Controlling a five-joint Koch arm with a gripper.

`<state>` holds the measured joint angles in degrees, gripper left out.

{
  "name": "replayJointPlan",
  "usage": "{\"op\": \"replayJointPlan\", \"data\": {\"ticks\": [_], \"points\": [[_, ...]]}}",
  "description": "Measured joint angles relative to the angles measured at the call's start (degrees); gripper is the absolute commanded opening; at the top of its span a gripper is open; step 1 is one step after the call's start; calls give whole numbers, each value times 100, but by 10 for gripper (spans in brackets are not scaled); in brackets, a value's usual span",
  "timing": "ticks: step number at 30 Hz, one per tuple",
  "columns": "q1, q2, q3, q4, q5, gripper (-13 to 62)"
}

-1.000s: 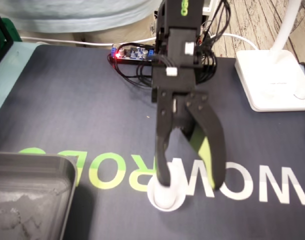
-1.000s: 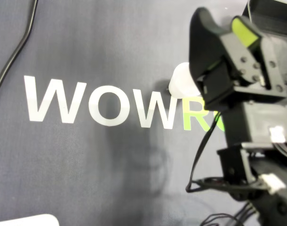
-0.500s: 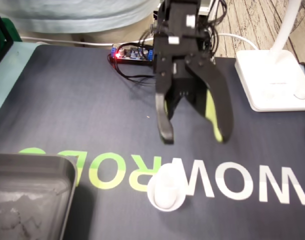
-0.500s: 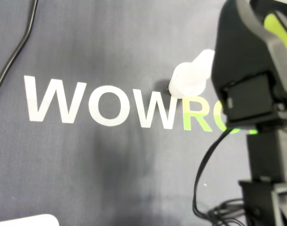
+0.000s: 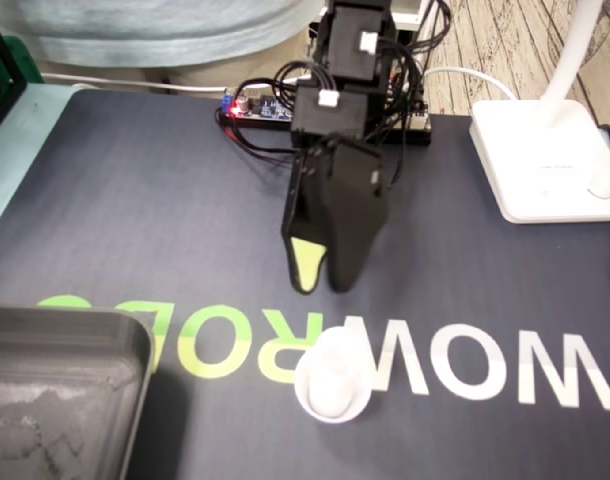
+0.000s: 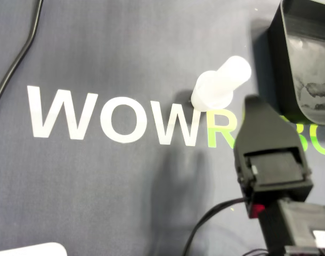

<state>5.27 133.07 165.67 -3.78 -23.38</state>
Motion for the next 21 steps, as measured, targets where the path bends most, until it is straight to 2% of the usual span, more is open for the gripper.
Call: {"op": "replayJointPlan", "data": {"ticks": [9,21], "points": [[26,0,773,360,492,253],[-35,0,958,369,879,322]]}}
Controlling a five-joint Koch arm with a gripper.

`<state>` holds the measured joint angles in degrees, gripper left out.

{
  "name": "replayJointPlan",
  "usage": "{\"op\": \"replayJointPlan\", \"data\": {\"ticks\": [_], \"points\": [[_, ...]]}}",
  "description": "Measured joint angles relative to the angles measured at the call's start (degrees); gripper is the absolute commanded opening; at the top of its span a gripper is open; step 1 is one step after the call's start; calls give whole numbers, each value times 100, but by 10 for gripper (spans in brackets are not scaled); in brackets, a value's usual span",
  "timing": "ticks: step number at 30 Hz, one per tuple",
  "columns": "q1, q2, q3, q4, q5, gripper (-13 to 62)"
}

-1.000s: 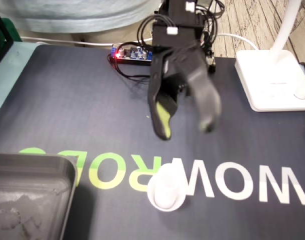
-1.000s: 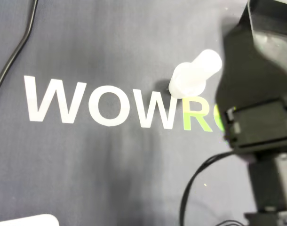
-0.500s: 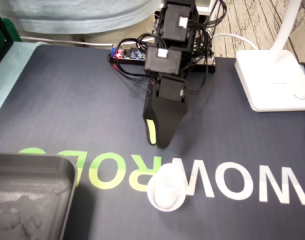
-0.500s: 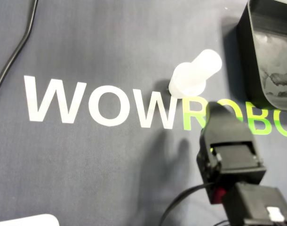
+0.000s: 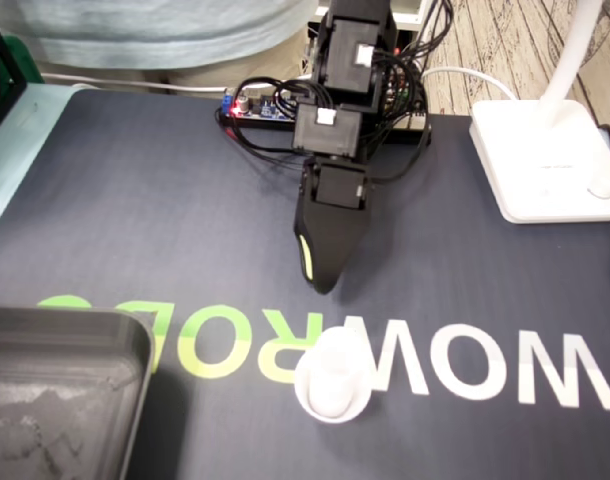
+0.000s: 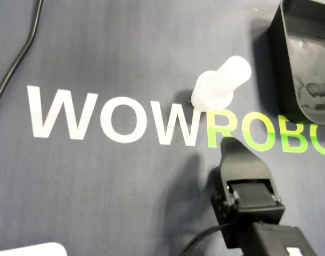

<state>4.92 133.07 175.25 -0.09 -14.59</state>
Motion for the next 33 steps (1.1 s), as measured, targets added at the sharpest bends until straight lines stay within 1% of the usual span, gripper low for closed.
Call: {"op": "replayJointPlan", "data": {"ticks": [7,12,33], "points": [[53,0,0,53,642,330],[35,0,0,53,650,345],[0,0,0,53,562,339]]}}
